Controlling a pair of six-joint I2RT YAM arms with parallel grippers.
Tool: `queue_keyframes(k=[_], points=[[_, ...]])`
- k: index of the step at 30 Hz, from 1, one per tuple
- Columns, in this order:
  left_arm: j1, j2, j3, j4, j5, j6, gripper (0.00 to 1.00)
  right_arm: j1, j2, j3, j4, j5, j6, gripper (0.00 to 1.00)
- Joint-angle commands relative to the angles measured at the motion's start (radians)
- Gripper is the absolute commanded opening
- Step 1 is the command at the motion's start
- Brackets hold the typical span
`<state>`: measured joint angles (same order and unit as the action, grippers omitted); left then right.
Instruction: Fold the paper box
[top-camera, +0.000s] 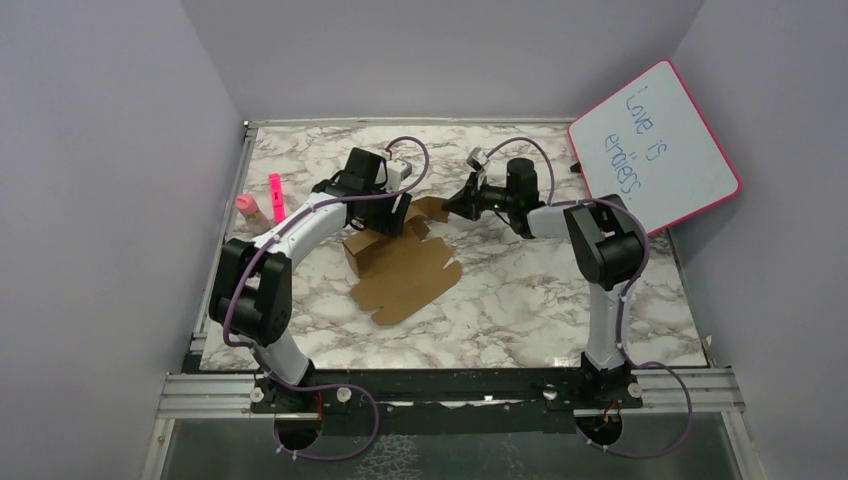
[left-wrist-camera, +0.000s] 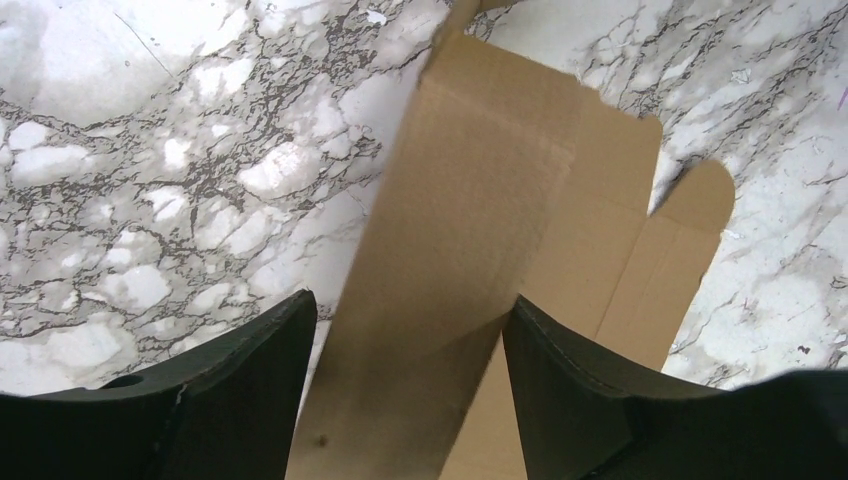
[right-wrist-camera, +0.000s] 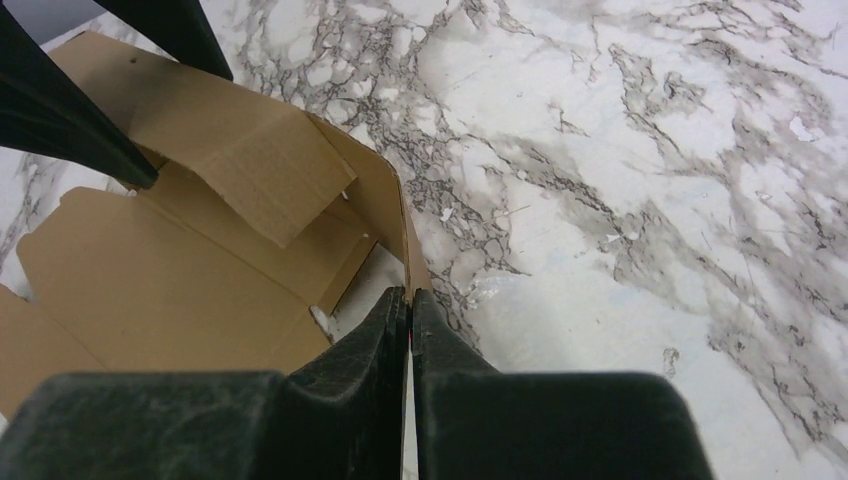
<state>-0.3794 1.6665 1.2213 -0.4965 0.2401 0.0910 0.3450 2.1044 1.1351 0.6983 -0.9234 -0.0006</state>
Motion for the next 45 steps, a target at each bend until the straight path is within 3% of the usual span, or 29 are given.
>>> queue_keyframes(k=[1, 9, 17, 26, 30, 33, 38, 42, 45], points=[[0.005, 0.007, 0.013, 0.004, 0.013, -0.028, 0.67, 0.031, -0.095, -0.051, -0.009, 0.119, -0.004, 0.08], [0.004, -0.006, -0.014, 0.019, -0.006, -0.07, 0.6, 0.102, -0.179, -0.107, -0.04, 0.277, 0.035, 0.01], [0.004, -0.022, -0.034, 0.037, -0.037, -0.087, 0.55, 0.208, -0.261, -0.187, -0.064, 0.477, 0.08, 0.01], [0.001, -0.059, -0.056, 0.056, -0.024, -0.11, 0.55, 0.308, -0.303, -0.295, 0.03, 0.617, 0.152, 0.01], [0.0, -0.084, -0.068, 0.066, -0.002, -0.1, 0.58, 0.332, -0.288, -0.326, 0.078, 0.651, 0.163, 0.01], [-0.001, -0.109, -0.076, 0.071, 0.015, -0.096, 0.68, 0.336, -0.28, -0.352, 0.123, 0.673, 0.176, 0.02], [0.002, -0.16, -0.091, 0.095, 0.045, -0.1, 0.76, 0.336, -0.281, -0.392, 0.178, 0.705, 0.173, 0.03], [0.017, -0.199, -0.116, 0.158, 0.056, -0.157, 0.78, 0.336, -0.275, -0.409, 0.198, 0.701, 0.163, 0.04], [0.038, -0.217, -0.144, 0.225, 0.063, -0.225, 0.75, 0.338, -0.27, -0.419, 0.214, 0.695, 0.162, 0.04]])
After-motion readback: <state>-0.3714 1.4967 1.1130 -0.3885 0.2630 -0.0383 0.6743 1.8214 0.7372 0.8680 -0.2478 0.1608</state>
